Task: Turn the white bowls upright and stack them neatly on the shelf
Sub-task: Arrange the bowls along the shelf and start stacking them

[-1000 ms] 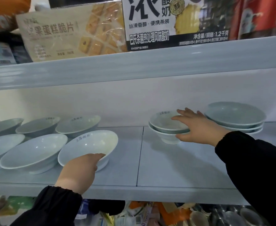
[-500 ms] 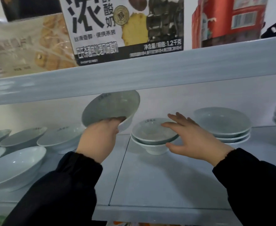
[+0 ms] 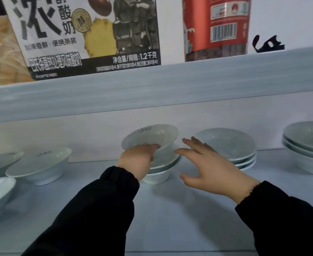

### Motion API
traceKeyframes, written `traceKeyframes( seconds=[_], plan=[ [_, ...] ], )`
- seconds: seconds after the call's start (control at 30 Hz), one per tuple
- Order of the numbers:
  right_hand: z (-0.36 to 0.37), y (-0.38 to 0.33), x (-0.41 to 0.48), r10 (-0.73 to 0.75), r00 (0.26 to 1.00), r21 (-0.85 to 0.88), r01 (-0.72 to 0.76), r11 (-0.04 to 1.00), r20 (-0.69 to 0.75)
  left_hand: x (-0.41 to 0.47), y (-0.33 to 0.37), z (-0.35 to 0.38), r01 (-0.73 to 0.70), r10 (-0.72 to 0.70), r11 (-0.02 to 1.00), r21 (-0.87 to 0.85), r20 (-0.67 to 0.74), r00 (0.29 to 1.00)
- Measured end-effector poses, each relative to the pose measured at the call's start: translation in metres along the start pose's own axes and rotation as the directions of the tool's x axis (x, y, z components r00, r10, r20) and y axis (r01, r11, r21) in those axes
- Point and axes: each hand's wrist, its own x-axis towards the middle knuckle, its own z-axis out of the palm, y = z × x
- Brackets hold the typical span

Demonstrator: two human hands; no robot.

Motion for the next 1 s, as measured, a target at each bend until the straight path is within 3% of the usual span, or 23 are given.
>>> traceKeyframes(
  seconds=[0.23,0.37,0.57,0.7,0.83,1.0],
  plan=[
    [0.004,0.005,-0.003,0.0,1.0,-0.005,0.0,1.0,0.022,-0.007,-0.004,0.012,-0.032,0.029,0.997,0.066,0.042,0.999],
    [0.007,-0.003,0.001,0.0,1.0,0.006,0.0,1.0,0.011,-0.016,0.002,0.006,-0.049,0.047,0.999,0.01,0.101,0.994],
    [0.012,-0.03,0.01,-0.03,0.999,0.031,0.03,0.999,0.015,-0.034,0.002,-0.002,-0.078,0.077,0.997,0.013,0.05,0.996],
    [0.013,-0.056,0.022,-0.063,0.998,0.024,0.063,0.998,0.024,-0.066,-0.019,-0.03,-0.081,0.078,0.996,-0.037,-0.077,0.994],
    [0.02,-0.096,0.04,-0.106,0.993,0.045,0.103,0.994,0.048,-0.123,-0.055,-0.056,-0.029,0.023,0.999,-0.042,-0.13,0.991],
    [0.043,-0.164,0.062,-0.186,0.979,0.085,0.179,0.98,0.08,-0.207,-0.111,-0.082,0.134,-0.143,0.989,-0.064,-0.153,0.978]
  ],
)
